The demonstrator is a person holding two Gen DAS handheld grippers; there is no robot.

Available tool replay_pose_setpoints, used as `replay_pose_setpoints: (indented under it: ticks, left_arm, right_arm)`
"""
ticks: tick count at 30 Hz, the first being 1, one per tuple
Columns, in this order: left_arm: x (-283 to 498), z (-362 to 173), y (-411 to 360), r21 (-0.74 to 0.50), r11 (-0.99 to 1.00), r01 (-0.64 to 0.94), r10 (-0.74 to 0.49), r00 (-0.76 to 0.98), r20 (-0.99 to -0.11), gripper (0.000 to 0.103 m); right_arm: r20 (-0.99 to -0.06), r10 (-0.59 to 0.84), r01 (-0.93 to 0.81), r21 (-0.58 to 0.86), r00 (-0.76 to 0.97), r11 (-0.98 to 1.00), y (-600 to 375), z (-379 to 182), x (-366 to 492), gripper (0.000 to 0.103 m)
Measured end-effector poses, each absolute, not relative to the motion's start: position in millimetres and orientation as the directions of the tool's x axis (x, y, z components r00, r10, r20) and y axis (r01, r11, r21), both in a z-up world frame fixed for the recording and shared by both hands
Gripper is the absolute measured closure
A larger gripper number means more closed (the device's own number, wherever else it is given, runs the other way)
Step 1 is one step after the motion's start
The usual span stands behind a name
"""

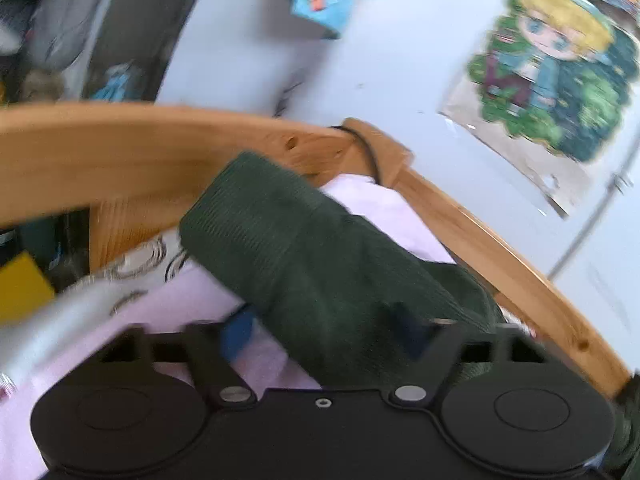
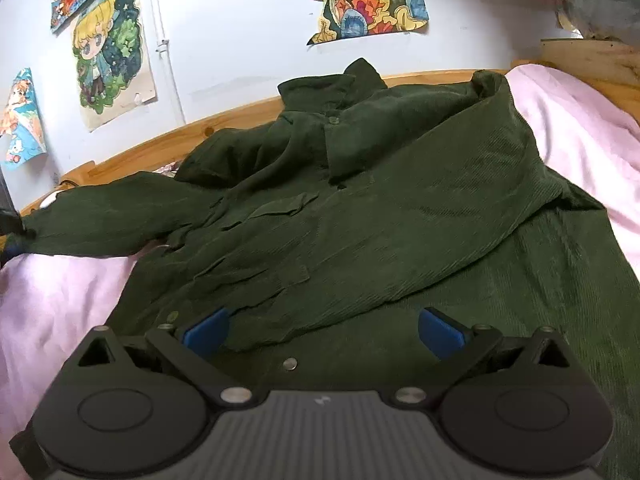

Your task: Fold large clothes

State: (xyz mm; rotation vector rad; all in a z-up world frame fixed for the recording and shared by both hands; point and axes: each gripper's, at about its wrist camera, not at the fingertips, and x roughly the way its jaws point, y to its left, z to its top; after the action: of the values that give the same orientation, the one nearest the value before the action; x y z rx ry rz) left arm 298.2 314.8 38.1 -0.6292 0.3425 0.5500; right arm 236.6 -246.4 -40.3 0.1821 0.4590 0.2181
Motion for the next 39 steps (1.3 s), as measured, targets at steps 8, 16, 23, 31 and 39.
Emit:
replay_pose_setpoints:
  ticks: [8,16,23,31,39]
  left_arm:
    - [274,90,239,-0.304,0.834,-0.461,0.422,0.887,-0.187,0.100]
    - [260,168,81,-0.074,0.967,0.242,-0.241,0.970,0.021,0.101]
    - [305,117,-51,-0.055,0.769,0.637,-0.623,0.728,-0.286,0.091]
    - [311,50,-68,-0.213,0.699,0.683,-0.690,0.566,-0.451,0.039]
    - [362,69,1,0.063,0.923,0.380,-0.299,0.811,-0.502,0.031]
  right_arm:
    - [-0.377,0.241,-0.145,0.266,0.894,0.953,-259,-39,227,0.000]
    - [-0.325,0.168,-0.078,0.273,0.931,0.959,-287,-43,215,0.000]
    - [-0.289,-0.048,0.123,0.247,0.956,0.961,-326,-48,204,0.000]
    - [-0.267,-0.043,0.118,0.271,0.963,0.955,-340,-56,204,0.000]
    - [-0.311,0.089,-0.011,0.243,0.946,0.970,-305,-69,247,0.015]
